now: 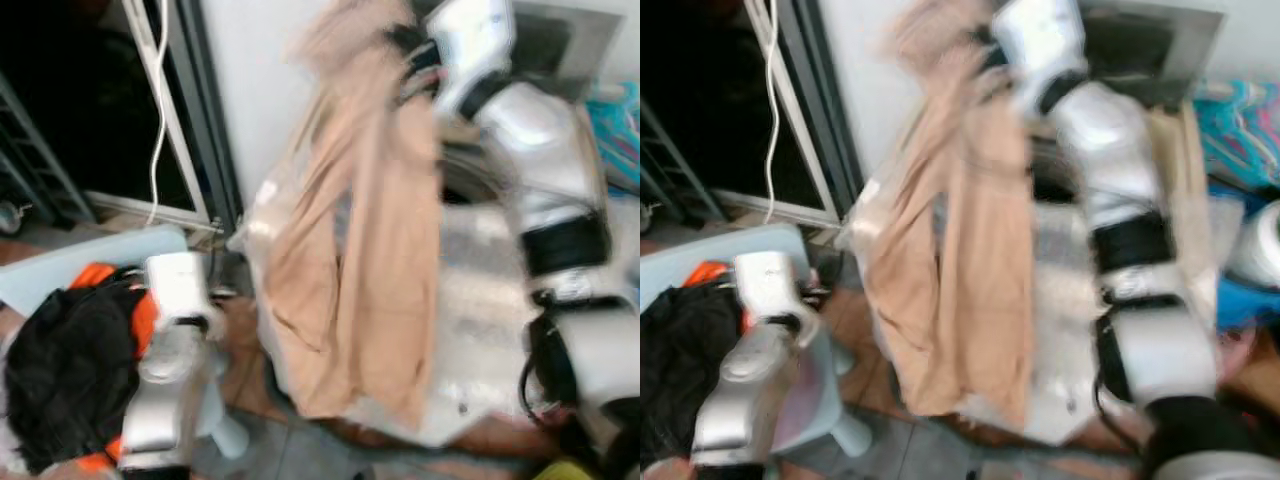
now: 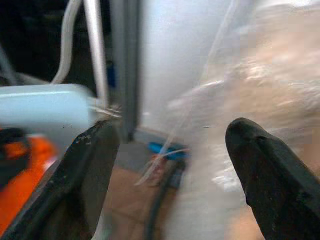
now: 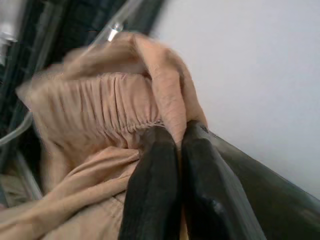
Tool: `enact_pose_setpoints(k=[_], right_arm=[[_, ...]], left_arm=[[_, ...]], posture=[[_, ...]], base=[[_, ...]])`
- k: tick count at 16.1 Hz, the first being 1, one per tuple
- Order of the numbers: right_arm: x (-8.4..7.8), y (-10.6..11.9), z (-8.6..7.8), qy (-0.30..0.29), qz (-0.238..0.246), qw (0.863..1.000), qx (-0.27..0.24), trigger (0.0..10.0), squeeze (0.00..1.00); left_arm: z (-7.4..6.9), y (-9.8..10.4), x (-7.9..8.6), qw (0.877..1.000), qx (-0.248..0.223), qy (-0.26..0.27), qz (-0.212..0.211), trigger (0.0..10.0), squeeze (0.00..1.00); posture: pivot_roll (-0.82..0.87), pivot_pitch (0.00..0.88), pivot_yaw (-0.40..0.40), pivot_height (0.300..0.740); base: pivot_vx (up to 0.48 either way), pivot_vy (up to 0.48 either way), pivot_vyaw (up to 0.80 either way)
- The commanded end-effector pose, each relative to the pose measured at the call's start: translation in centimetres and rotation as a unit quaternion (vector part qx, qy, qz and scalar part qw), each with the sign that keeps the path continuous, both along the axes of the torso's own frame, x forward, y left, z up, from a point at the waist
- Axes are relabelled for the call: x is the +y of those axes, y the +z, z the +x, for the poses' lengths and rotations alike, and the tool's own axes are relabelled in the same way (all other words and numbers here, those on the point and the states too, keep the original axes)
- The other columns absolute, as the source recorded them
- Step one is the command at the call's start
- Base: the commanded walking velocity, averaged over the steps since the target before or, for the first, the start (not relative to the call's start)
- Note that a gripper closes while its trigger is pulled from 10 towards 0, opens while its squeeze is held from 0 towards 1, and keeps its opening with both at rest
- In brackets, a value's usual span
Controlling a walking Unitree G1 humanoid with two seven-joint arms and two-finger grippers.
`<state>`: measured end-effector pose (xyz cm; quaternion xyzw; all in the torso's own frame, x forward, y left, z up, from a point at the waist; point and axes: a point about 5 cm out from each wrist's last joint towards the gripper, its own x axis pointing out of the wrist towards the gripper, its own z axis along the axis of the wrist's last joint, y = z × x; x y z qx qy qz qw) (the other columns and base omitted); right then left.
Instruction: Clothes washing
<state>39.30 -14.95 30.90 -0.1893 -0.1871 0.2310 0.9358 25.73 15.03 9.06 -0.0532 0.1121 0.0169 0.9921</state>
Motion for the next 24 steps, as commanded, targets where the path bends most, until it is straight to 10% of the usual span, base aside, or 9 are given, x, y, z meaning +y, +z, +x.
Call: enact_pose_setpoints(k=[1, 4, 8, 9, 12, 16, 19, 21, 24], right_arm=[[0.1, 2.6, 0.5, -0.028, 0.025, 0.999, -0.026, 10.0, 0.00], [-4.6, 4.2, 1.3, -0.182, 0.089, 0.978, -0.044, 10.0, 0.00], [-4.2, -2.1, 1.5, -0.179, 0.026, 0.983, 0.037, 10.0, 0.00], [-4.0, -4.3, 1.6, -0.174, 0.004, 0.981, 0.087, 10.0, 0.98], [-4.9, -10.3, 0.4, -0.177, -0.041, 0.962, 0.204, 10.0, 1.00], [-4.5, -7.2, -0.6, -0.126, 0.060, 0.982, 0.124, 10.0, 1.00], [-1.6, -5.8, -2.4, 0.021, 0.094, 0.988, 0.118, 10.0, 1.00], [1.6, -9.4, -5.3, 0.146, 0.019, 0.973, 0.178, 10.0, 1.00], [3.2, -13.5, -7.0, 0.160, -0.020, 0.966, 0.200, 10.0, 1.00]], left_arm=[[-0.1, 0.3, 1.1, 1.000, -0.001, 0.017, 0.011, 10.0, 0.00], [-0.2, 0.2, 1.0, 1.000, 0.000, 0.019, 0.001, 10.0, 0.00], [-0.2, 0.1, 0.7, 1.000, 0.003, 0.016, -0.002, 10.0, 0.00], [-0.3, 0.1, 0.8, 1.000, 0.005, 0.016, -0.003, 10.0, 0.00], [-0.1, 0.1, 0.7, 1.000, 0.009, 0.014, -0.001, 10.0, 0.00], [0.1, 0.1, 0.8, 1.000, 0.007, 0.014, 0.001, 10.0, 0.00], [0.1, 0.1, 0.9, 1.000, 0.007, 0.014, 0.003, 10.0, 0.00], [0.1, 0.1, 0.9, 1.000, 0.006, 0.012, 0.002, 10.0, 0.00], [0.1, 0.2, 0.8, 1.000, 0.005, 0.011, 0.003, 10.0, 0.00]], posture=[[-0.03, 0.000, -0.013, 0.740], [-0.03, 0.000, -0.017, 0.740], [-0.04, 0.000, -0.015, 0.740], [-0.04, 0.000, -0.014, 0.740], [-0.04, 0.000, -0.012, 0.740], [-0.04, 0.000, -0.010, 0.740], [-0.04, 0.000, -0.009, 0.740], [-0.04, 0.000, -0.009, 0.740], [-0.03, 0.000, -0.010, 0.740]], base=[[0.262, 0.000, 0.00], [0.000, 0.000, 0.00], [0.000, 0.000, 0.00], [0.000, 0.000, 0.00], [0.000, 0.000, 0.00], [0.000, 0.000, 0.00], [0.000, 0.000, 0.00], [0.000, 0.000, 0.00], [0.000, 0.000, 0.00]])
